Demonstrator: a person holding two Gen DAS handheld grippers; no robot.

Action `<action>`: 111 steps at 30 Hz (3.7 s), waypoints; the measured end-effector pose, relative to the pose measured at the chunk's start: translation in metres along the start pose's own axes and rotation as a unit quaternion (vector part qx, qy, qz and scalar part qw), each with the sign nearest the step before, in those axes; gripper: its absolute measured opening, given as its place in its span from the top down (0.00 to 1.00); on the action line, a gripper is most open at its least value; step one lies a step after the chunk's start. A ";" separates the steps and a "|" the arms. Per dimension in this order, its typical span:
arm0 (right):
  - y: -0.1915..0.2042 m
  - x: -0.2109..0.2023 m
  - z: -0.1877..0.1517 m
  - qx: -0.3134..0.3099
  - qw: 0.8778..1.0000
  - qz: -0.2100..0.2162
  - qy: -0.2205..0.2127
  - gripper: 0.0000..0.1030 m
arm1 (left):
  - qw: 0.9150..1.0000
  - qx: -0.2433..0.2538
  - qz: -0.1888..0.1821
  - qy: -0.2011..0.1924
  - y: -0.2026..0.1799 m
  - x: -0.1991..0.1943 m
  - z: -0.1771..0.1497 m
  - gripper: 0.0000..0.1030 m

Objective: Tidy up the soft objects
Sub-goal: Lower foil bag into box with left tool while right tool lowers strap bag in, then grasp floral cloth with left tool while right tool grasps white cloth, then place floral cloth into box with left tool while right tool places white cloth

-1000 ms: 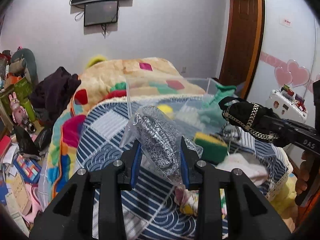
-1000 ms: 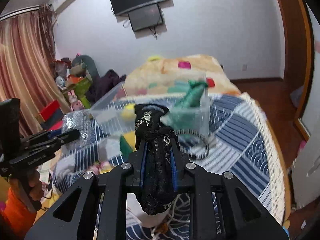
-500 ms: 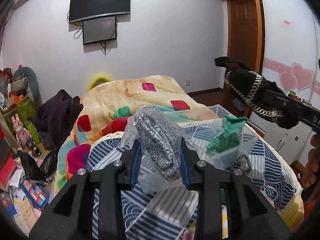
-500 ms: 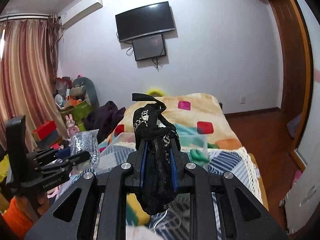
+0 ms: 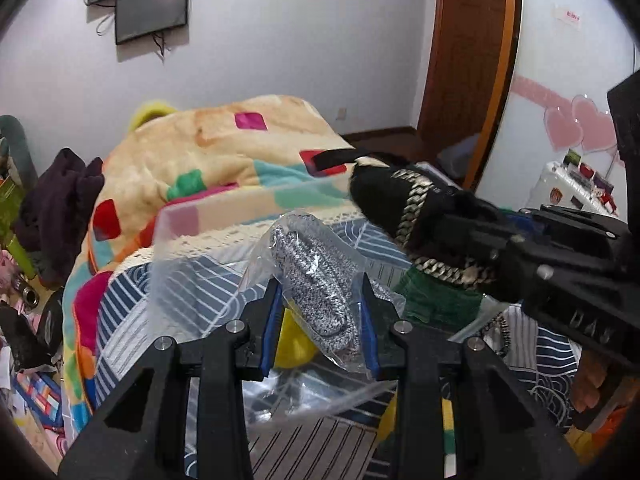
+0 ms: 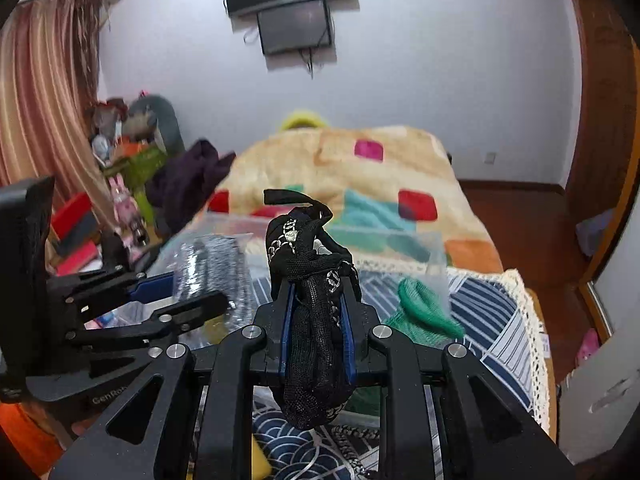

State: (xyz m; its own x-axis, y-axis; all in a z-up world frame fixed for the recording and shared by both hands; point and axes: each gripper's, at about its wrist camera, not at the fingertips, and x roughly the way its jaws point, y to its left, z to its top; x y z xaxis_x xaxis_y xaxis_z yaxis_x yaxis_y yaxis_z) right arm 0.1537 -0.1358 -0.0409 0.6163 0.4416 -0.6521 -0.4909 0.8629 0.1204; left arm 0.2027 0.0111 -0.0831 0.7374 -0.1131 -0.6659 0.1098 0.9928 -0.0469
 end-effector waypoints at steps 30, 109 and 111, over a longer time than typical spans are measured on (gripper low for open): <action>0.001 -0.024 -0.003 -0.022 1.000 0.010 0.012 0.32 | 0.999 -0.023 0.017 -0.046 0.013 -0.066 -0.015 0.13; 0.008 -0.080 -0.016 0.013 0.994 -0.005 -0.109 0.67 | 0.992 -0.031 0.057 -0.111 0.013 -0.120 -0.037 0.82; 0.010 -0.075 -0.011 0.010 0.994 -0.005 -0.112 0.67 | 0.991 -0.027 0.064 -0.114 0.012 -0.116 -0.031 0.82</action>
State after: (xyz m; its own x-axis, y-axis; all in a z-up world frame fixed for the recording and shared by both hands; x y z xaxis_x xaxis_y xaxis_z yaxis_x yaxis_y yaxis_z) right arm 0.0960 -0.1630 0.0008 0.7437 0.4751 -0.4704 -0.4732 0.8711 0.1317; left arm 0.0977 0.0373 -0.0295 0.8751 0.0135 -0.4838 -0.0253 0.9995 -0.0178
